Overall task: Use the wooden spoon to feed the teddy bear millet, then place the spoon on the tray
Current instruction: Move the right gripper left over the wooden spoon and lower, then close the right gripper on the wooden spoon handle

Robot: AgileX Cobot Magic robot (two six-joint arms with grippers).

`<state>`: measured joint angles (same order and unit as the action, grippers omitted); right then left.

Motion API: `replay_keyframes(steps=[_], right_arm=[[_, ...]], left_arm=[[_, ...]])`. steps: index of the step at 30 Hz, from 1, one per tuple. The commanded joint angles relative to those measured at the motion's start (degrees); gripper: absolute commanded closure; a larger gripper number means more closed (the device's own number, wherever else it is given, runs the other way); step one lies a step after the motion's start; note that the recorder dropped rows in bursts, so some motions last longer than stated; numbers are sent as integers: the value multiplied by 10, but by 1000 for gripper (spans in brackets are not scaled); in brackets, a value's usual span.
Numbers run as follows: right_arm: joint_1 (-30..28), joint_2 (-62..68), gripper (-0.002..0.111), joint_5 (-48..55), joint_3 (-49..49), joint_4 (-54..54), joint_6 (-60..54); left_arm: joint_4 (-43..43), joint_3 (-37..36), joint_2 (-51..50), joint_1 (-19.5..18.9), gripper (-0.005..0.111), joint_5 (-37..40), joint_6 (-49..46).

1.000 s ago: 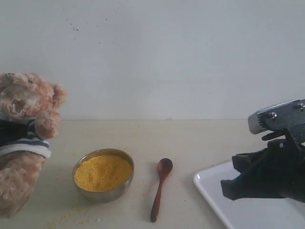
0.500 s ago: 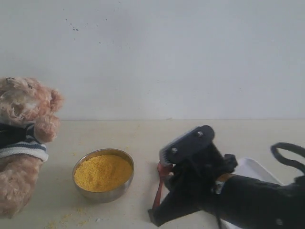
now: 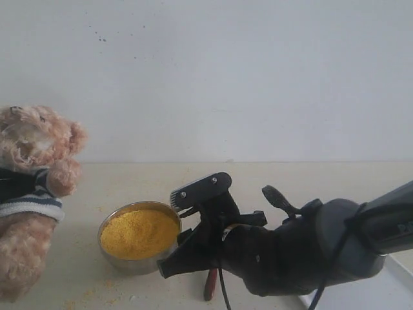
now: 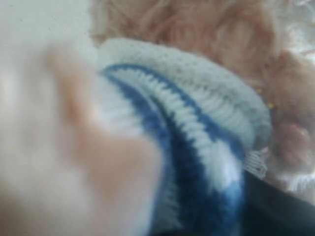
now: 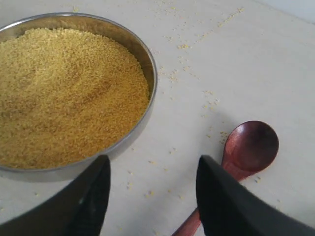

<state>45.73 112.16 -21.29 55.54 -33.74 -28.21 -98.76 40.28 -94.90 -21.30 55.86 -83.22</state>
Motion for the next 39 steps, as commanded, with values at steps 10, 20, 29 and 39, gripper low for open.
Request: replay_keyframes(steps=[10, 20, 29, 39], right_arm=[[0, 39, 57, 52, 11, -96, -54], [0, 43, 57, 50, 11, -182, -67], [0, 53, 75, 67, 11, -189, -84], [0, 53, 83, 102, 11, -247, -82]], left_arm=[[-12, -2, 3, -1, 103, 7, -13], [-12, -2, 3, -1, 103, 7, -13], [-12, -2, 3, -1, 103, 13, -13], [-12, -2, 3, -1, 103, 13, -13]])
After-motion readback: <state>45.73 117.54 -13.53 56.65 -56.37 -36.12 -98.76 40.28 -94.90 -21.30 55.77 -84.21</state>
